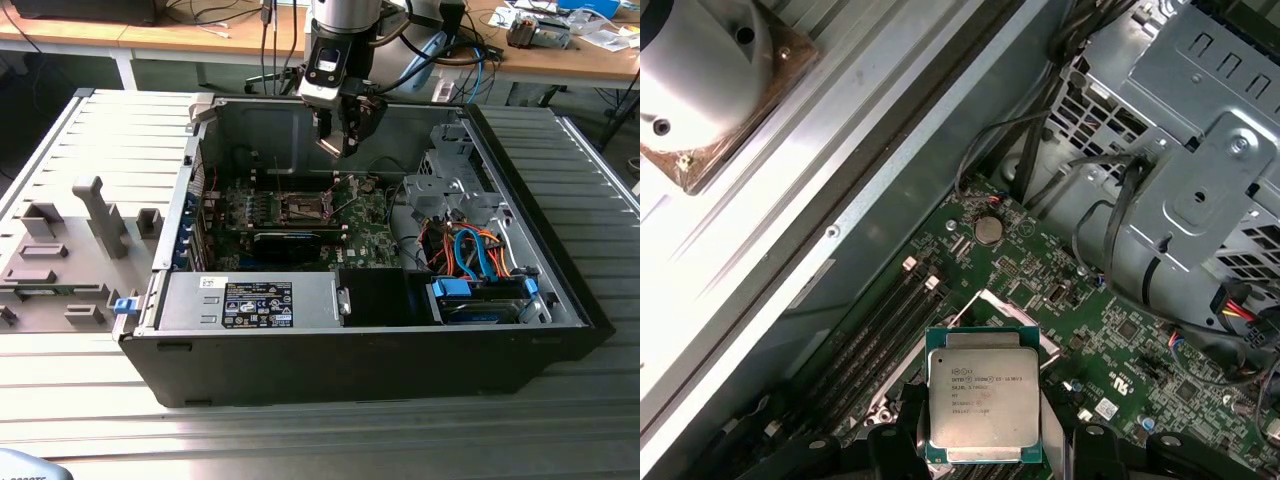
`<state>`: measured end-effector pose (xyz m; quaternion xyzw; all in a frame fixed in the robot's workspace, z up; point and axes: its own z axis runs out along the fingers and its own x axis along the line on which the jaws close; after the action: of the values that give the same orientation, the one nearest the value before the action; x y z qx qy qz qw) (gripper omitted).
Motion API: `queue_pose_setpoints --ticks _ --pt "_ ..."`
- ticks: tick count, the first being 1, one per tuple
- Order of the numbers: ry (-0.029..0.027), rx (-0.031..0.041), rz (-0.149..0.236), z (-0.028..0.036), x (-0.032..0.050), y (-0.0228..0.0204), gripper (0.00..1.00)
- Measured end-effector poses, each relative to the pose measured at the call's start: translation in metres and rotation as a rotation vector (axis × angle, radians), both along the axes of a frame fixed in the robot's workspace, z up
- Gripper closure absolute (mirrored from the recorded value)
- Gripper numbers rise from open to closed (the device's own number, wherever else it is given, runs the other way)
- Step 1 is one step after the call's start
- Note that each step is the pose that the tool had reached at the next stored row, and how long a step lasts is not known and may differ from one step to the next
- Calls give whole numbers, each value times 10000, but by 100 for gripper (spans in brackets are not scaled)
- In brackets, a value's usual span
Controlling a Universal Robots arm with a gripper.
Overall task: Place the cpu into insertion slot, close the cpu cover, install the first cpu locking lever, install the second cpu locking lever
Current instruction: 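Place the cpu into insertion slot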
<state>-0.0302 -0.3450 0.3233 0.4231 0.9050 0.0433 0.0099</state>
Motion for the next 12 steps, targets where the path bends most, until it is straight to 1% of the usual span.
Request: queue_pose_setpoints --ticks 12 --pt "0 0 -77 0 0 0 46"
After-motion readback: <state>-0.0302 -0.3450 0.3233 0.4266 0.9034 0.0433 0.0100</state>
